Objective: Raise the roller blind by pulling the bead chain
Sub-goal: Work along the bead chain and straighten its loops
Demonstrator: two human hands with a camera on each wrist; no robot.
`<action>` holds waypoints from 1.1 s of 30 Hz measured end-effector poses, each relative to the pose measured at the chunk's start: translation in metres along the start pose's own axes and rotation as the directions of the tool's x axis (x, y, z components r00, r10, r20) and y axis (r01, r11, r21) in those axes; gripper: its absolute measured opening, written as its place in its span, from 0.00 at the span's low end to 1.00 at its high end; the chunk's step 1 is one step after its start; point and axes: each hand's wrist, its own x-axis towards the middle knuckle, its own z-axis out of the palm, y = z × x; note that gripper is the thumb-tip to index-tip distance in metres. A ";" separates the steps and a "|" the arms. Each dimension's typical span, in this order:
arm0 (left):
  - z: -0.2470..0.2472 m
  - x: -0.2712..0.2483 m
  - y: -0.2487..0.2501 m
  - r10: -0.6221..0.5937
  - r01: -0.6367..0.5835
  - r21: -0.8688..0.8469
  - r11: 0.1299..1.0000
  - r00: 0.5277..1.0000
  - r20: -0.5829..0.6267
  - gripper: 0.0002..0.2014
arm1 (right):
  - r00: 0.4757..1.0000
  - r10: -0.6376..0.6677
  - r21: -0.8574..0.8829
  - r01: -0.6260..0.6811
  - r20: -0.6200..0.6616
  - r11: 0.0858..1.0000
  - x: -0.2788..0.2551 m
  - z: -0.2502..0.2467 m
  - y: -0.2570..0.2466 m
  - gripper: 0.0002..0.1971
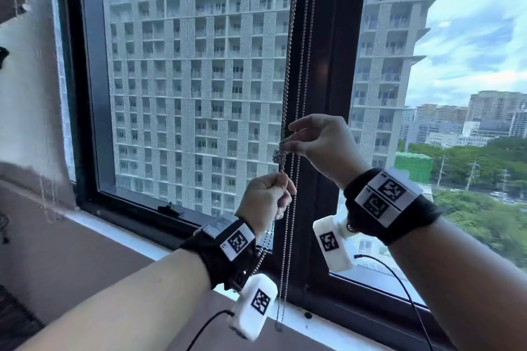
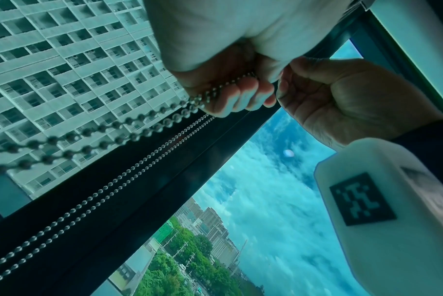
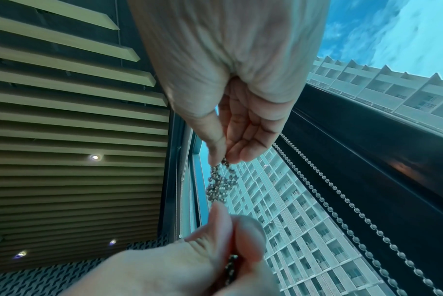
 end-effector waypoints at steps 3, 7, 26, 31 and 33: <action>-0.001 0.001 0.000 -0.009 0.009 0.011 1.000 1.000 0.008 0.14 | 1.000 0.008 0.015 -0.008 0.005 1.000 -0.001 0.000 -0.001 0.16; -0.002 0.003 -0.003 0.002 -0.002 0.042 0.999 1.000 0.014 0.16 | 1.000 0.021 0.069 -0.022 0.008 0.997 -0.006 -0.001 -0.002 0.16; 0.001 0.014 0.051 0.206 -0.160 0.236 0.959 0.961 -0.185 0.19 | 0.974 0.106 0.119 -0.132 0.201 0.984 -0.034 0.012 0.022 0.06; 0.004 0.032 0.085 0.189 -0.184 0.053 0.981 0.974 -0.123 0.08 | 0.967 0.140 0.194 -0.182 0.213 0.964 -0.033 0.017 0.022 0.01; 0.004 0.035 0.090 0.178 -0.182 -0.032 0.983 0.979 -0.099 0.08 | 0.954 0.181 0.191 -0.229 0.239 0.955 -0.032 0.014 0.020 0.02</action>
